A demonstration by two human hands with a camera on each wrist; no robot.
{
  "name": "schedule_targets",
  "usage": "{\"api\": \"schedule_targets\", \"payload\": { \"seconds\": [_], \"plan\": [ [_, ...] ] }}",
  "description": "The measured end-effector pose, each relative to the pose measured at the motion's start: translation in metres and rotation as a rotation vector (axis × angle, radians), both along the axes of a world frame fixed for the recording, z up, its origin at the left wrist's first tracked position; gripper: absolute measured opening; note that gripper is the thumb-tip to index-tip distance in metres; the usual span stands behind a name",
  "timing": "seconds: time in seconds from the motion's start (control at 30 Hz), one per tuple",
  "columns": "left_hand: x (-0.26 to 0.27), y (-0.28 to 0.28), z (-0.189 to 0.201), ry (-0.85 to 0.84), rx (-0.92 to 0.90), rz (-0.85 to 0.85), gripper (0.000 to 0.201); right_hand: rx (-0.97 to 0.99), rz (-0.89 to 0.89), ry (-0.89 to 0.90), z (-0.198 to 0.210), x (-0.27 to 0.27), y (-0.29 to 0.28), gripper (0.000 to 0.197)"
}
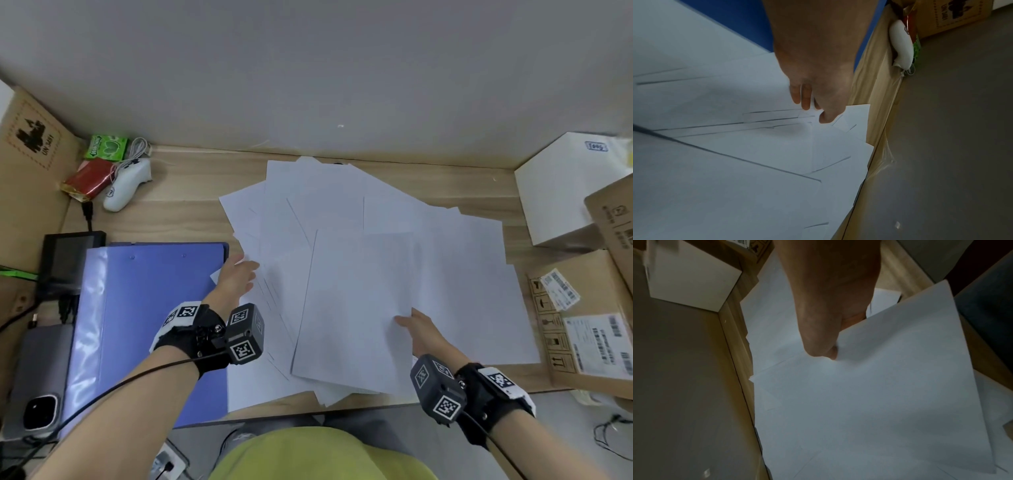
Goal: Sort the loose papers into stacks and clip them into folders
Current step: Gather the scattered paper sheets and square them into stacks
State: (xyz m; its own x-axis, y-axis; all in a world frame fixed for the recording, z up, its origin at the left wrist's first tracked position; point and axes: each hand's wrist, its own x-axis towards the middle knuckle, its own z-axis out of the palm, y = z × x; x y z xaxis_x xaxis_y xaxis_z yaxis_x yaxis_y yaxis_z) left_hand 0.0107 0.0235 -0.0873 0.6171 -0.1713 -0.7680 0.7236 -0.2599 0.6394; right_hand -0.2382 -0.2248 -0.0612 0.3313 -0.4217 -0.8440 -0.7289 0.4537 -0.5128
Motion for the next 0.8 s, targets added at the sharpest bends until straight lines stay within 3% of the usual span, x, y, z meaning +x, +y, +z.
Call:
{"api": "schedule_targets", "payload": {
  "seconds": [0.2,0.33,0.53,0.7,0.8],
  "plan": [
    [0.001,-0.015,-0.003,0.041,-0.019,0.108,0.054,0.044,0.005,0.001,-0.005,0.011,-0.017,0.017],
    [0.001,-0.024,0.0,0.054,-0.04,0.089,0.044,0.048,0.018,0.011,-0.012,0.017,-0.028,0.015],
    [-0.007,-0.044,0.014,-0.056,-0.032,-0.112,0.034,0.071,0.036,-0.008,-0.019,0.028,-0.034,0.013],
    [-0.014,-0.059,0.013,-0.289,0.183,-0.346,0.041,0.089,0.021,0.01,-0.022,0.031,-0.034,0.015],
    [-0.018,-0.069,0.019,-0.346,0.169,-0.389,0.037,0.098,-0.017,-0.007,-0.02,0.034,-0.031,0.016]
  ]
}}
